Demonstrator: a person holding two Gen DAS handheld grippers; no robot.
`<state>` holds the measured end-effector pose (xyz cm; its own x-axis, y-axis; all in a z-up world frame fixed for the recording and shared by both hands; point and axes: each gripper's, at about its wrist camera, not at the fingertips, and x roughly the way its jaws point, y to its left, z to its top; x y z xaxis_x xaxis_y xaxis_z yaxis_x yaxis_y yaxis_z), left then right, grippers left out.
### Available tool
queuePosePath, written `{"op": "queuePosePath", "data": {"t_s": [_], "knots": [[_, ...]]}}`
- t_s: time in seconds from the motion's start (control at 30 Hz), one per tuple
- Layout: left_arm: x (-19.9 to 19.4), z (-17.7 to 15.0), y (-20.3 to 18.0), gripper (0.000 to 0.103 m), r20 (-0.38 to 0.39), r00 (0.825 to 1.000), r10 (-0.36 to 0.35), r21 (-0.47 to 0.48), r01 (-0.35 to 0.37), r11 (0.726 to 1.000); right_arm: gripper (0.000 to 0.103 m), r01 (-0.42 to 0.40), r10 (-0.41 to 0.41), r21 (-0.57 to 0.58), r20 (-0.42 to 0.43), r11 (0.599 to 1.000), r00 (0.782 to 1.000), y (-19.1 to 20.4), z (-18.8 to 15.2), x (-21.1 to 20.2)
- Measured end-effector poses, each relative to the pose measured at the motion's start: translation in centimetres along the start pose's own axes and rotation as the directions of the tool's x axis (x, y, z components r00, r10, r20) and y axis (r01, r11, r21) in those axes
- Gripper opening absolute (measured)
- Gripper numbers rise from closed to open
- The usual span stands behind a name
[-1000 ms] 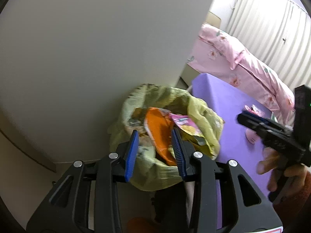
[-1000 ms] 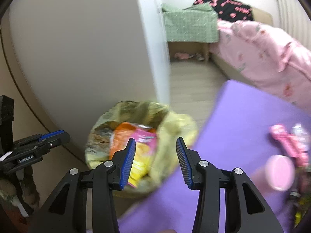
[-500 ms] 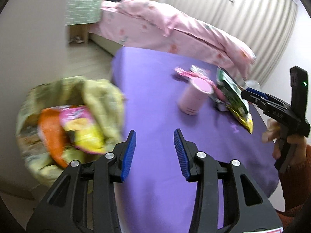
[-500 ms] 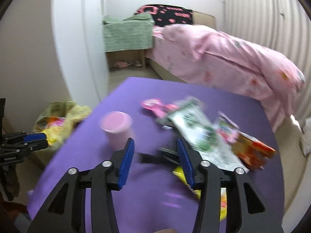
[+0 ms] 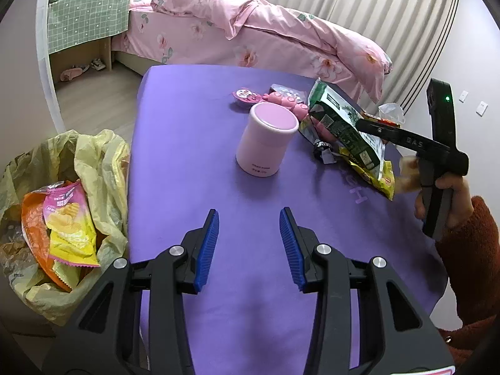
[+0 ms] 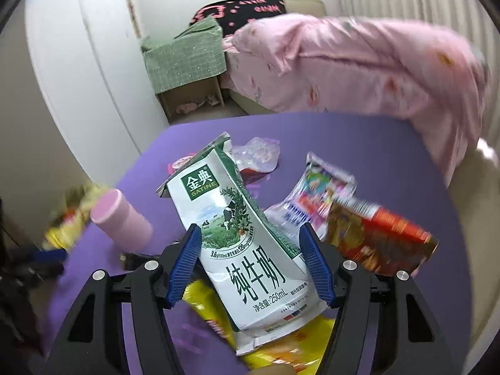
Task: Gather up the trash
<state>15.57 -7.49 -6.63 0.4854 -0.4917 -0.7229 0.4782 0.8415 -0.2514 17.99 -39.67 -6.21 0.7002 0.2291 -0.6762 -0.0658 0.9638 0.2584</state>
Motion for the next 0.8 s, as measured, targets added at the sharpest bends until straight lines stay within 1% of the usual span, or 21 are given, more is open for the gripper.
{"op": "queuePosePath", "data": {"t_s": [0.03, 0.1, 0.13, 0.2, 0.23, 0.27, 0.33, 0.37, 0.4, 0.43, 0.47, 0.53, 0.57, 0.6, 0.63, 0.7, 0.73, 0.8], "knots": [[0.0, 0.0, 0.0, 0.039, 0.001, 1.0, 0.003, -0.006, -0.003, 1.0, 0.061, -0.016, 0.016, 0.007, -0.01, 1.0, 1.0, 0.2, -0.3, 0.0], [0.0, 0.0, 0.5, 0.039, -0.001, 1.0, 0.006, -0.025, -0.007, 1.0, 0.061, -0.016, 0.016, -0.005, -0.039, 1.0, 0.999, 1.1, -1.1, -0.3], [0.1, 0.1, 0.6, 0.039, -0.003, 1.0, 0.005, -0.034, -0.005, 0.999, 0.061, -0.029, 0.029, -0.006, -0.064, 1.0, 0.998, 1.7, -1.6, -0.5], [0.2, 0.2, 0.7, 0.039, -0.002, 1.0, -0.004, -0.047, 0.004, 0.999, 0.061, -0.085, 0.083, -0.009, -0.099, 0.996, 0.992, 2.5, -2.2, -1.0], [0.2, 0.3, 0.5, 0.039, 0.001, 1.0, -0.007, -0.048, 0.007, 0.999, 0.061, -0.107, 0.104, -0.03, -0.096, 0.994, 0.99, 3.1, -2.5, -1.8], [0.2, 0.5, 0.3, 0.039, 0.006, 1.0, -0.013, -0.045, 0.013, 0.999, 0.061, -0.095, 0.09, -0.048, -0.083, 0.994, 0.992, 3.3, -2.7, -2.5], [0.3, 0.9, -0.3, 0.039, 0.014, 0.999, -0.029, -0.038, 0.03, 0.999, 0.061, -0.02, 0.018, -0.077, -0.027, 0.997, 0.999, 3.2, -2.4, -4.3], [0.6, 1.4, -0.9, 0.039, 0.017, 0.999, -0.045, -0.033, 0.046, 0.998, 0.061, 0.042, -0.041, -0.082, 0.017, 0.996, 0.999, 2.7, -1.9, -5.4], [0.9, 1.9, -1.6, 0.039, 0.019, 0.998, -0.062, -0.029, 0.063, 0.998, 0.061, 0.107, -0.102, -0.083, 0.056, 0.991, 0.993, 2.1, -1.4, -6.2], [1.4, 2.7, -2.8, 0.041, 0.022, 0.996, -0.091, -0.025, 0.091, 0.995, 0.061, 0.184, -0.177, -0.077, 0.094, 0.98, 0.98, 1.1, -0.7, -7.0], [1.8, 3.2, -3.5, 0.044, 0.023, 0.993, -0.112, -0.025, 0.112, 0.993, 0.061, 0.214, -0.207, -0.062, 0.108, 0.975, 0.972, 0.2, 0.0, -7.3], [3.3, 4.8, -5.9, 0.047, 0.023, 0.986, -0.168, -0.047, 0.169, 0.985, 0.061, 0.226, -0.221, -0.028, 0.125, 0.974, 0.967, -1.5, 0.7, -8.0], [4.1, 5.4, -6.8, 0.048, 0.023, 0.983, -0.18, -0.063, 0.181, 0.981, 0.061, 0.247, -0.244, -0.01, 0.13, 0.969, 0.961, -2.3, 0.9, -8.4], [5.0, 5.9, -7.7, 0.049, 0.021, 0.982, -0.187, -0.084, 0.188, 0.979, 0.061, 0.292, -0.289, -0.004, 0.137, 0.956, 0.948, -2.9, 1.0, -8.9], [6.0, 6.4, -8.5, 0.05, 0.016, 0.983, -0.184, -0.105, 0.185, 0.977, 0.061, 0.349, -0.345, 0.0, 0.153, 0.937, 0.926, -3.4, 0.9, -9.3], [8.3, 7.5, -10.1, 0.051, -0.009, 0.991, -0.133, -0.127, 0.131, 0.983, 0.061, 0.411, -0.408, 0.018, 0.165, 0.911, 0.898, -4.3, 0.5, -10.1], [9.7, 7.9, -10.9, 0.051, -0.034, 0.995, -0.096, -0.135, 0.091, 0.987, 0.061, 0.423, -0.422, 0.031, 0.158, 0.906, 0.893, -5.0, 0.2, -10.3], [11.4, 8.3, -11.7, 0.051, -0.074, 0.995, -0.067, -0.152, 0.055, 0.987, 0.061, 0.438, -0.443, 0.068, 0.145, 0.896, 0.885, -6.4, -0.1, -10.6]]}}
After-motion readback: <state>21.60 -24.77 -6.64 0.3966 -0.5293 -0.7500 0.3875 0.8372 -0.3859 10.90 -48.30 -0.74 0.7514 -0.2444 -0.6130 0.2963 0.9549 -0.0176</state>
